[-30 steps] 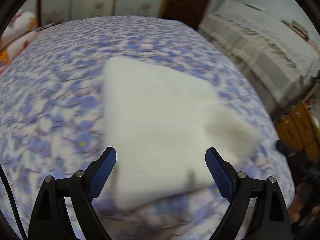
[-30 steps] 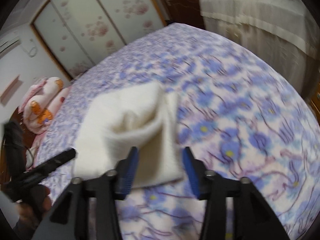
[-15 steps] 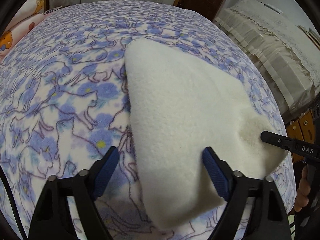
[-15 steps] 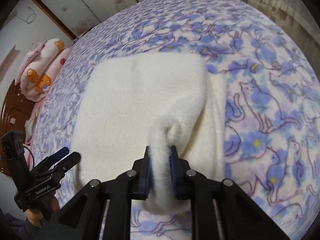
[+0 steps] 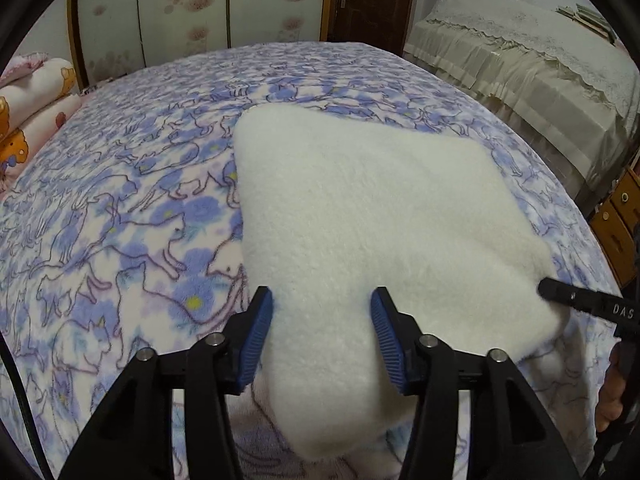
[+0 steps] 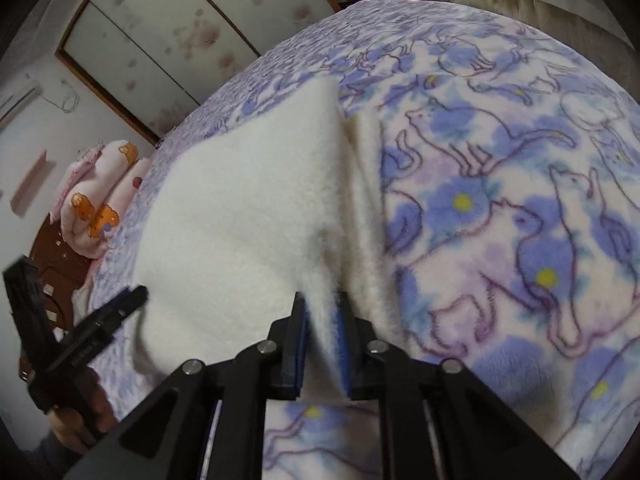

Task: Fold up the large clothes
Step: 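Release the folded cardigan and open both grippers above it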

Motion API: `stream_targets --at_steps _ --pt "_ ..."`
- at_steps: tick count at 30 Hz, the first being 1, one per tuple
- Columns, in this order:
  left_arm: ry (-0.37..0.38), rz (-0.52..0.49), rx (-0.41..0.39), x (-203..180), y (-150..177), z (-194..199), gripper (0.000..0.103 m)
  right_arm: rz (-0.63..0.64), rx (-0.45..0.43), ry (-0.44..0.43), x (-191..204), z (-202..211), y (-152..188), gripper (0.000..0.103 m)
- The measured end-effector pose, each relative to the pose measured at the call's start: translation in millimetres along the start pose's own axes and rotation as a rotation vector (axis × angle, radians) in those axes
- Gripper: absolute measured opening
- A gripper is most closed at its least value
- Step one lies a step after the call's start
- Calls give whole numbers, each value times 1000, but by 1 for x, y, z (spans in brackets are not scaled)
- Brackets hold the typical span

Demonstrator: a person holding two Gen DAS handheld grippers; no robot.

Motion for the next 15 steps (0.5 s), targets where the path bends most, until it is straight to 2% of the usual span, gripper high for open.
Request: stream_targets --at_steps 1,2,4,5,10,15 --pt "16 9 29 1 -1 1 71 14 -12 11 2 5 -5 23" --pt "33 16 50 2 -3 4 76 27 -25 25 3 10 -11 31" --pt "61 24 45 5 -10 9 76 36 -47 31 4 21 -25 45" --pt "72 34 39 8 -16 11 76 38 -56 29 6 23 -34 48" --pt "117 127 58 35 -53 -8 76 59 -80 85 16 6 -89 48" --pt "114 217 122 65 -81 -48 76 47 -28 155 20 -41 -132 48"
Point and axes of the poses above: each gripper's, at about its wrist camera, not at the fingertips, and z roughly against the way its jaws point, x to its left, y to its underside, the point moved 7 cm from there along -z, roughly the way its jaws point, and after that the axes turned 13 degrees about y, right-handed, at the moved point
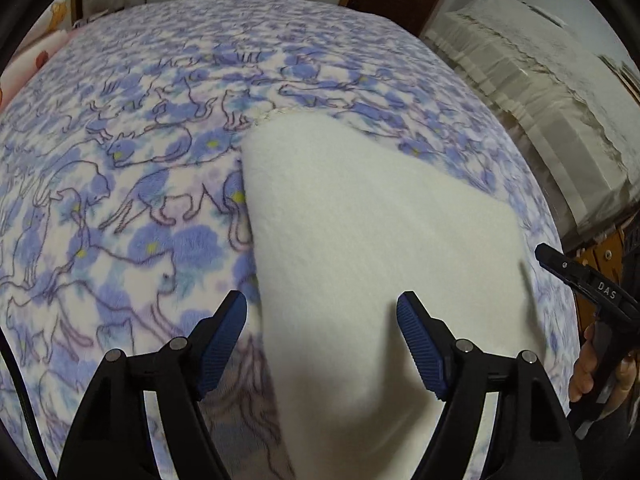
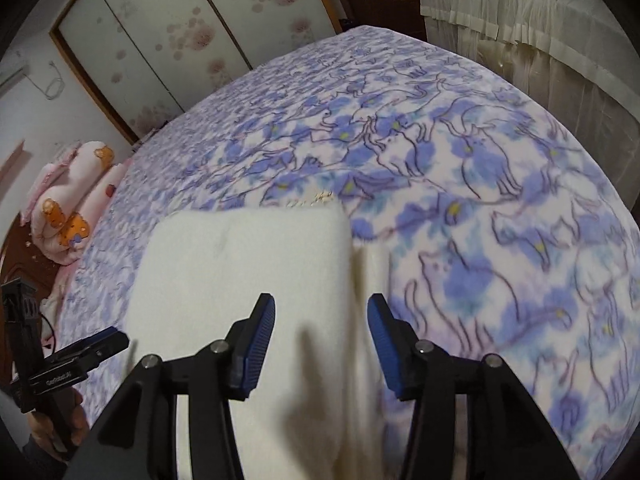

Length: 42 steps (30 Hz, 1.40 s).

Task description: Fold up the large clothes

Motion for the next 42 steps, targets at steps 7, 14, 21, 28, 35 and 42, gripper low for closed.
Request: stream_targets --at_steps 7,14,21,28,35,42 --pt "61 58 2 13 -23 -30 76 -31 144 -37 8 -61 -10 18" --pt "49 -46 -65 0 -16 -30 71 -81 51 -44 -13 -57 8 12" --pt "16 -48 -73 0 -15 -22 71 -91 38 -50 -11 -40 1 17" --pt "-40 -91 -47 -15 -2 -5 72 -60 38 -29 -17 -8 15 18" --pt "-39 -109 -22 -36 26 22 77 -36 52 -47 -26 34 49 39" --pt "-48 -134 36 -55 69 52 85 33 55 -24 -31 77 87 45"
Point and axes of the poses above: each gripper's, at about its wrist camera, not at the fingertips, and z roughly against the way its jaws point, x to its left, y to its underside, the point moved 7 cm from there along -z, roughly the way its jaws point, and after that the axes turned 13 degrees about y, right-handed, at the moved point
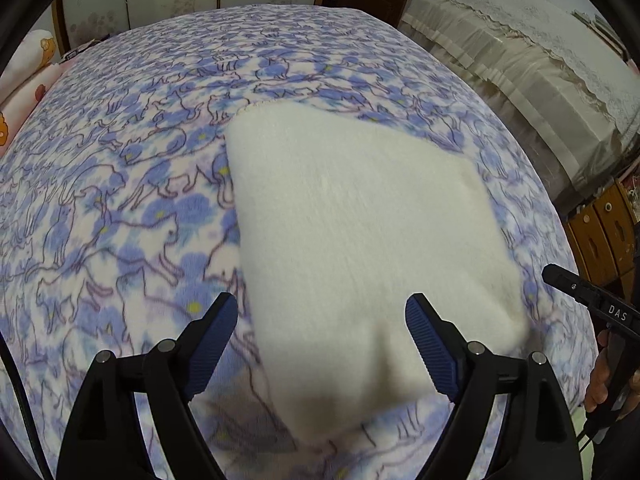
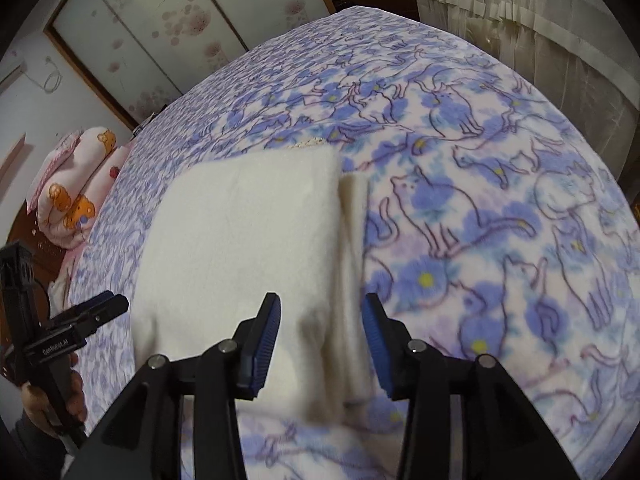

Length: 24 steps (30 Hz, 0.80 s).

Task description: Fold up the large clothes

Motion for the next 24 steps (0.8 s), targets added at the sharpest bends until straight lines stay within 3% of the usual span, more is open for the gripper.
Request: stream_targets --at_steps 3,8,15,17,20,24 --pt "2 3 25 -5 11 10 103 25 -13 7 0 19 10 61" --pt "18 -19 2 -15 18 35 103 68 -67 13 3 48 14 79" --pt "94 -5 -39 -16 19 46 103 47 -147 -13 10 67 7 81" --pt "105 -3 -48 -12 20 42 103 43 -192 -9 11 68 5 88" --pt "129 14 -46 0 21 31 103 47 -243 4 11 60 2 98" --pt "154 49 -58 25 18 7 103 30 -263 -2 7 32 2 99"
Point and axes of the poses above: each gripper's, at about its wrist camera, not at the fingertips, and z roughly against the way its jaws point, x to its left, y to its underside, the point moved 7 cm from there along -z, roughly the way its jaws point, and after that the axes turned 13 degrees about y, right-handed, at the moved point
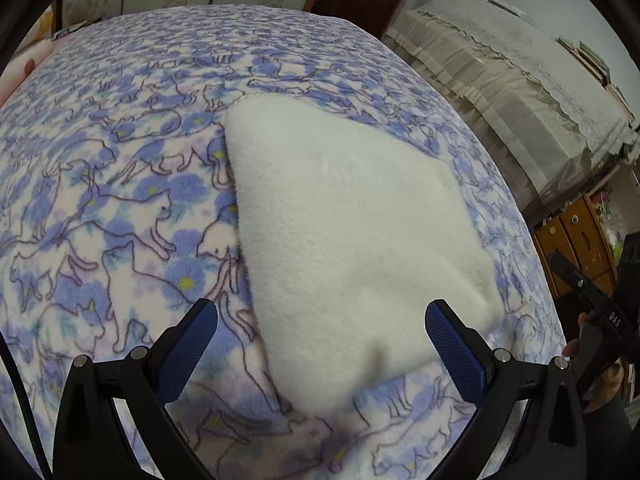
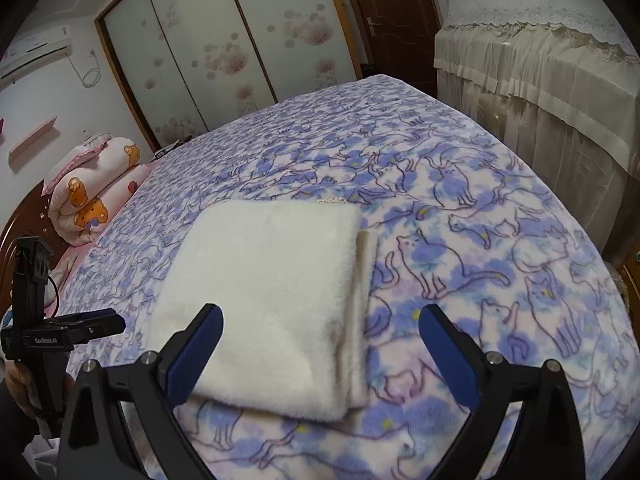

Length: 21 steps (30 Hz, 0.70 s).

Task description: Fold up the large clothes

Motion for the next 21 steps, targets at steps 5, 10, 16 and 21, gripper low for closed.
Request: stream_targets --at_steps 5,10,16,21 --pt "49 73 20 29 -6 -25 103 -1 63 30 3 -39 14 99" --pt "58 159 59 45 -6 -44 103 -53 172 12 8 -67 19 99" --pt "51 199 140 40 -4 -63 103 -42 292 20 11 -83 20 99" --pt "52 216 177 35 -9 -79 103 -65 375 -21 10 -99 18 99"
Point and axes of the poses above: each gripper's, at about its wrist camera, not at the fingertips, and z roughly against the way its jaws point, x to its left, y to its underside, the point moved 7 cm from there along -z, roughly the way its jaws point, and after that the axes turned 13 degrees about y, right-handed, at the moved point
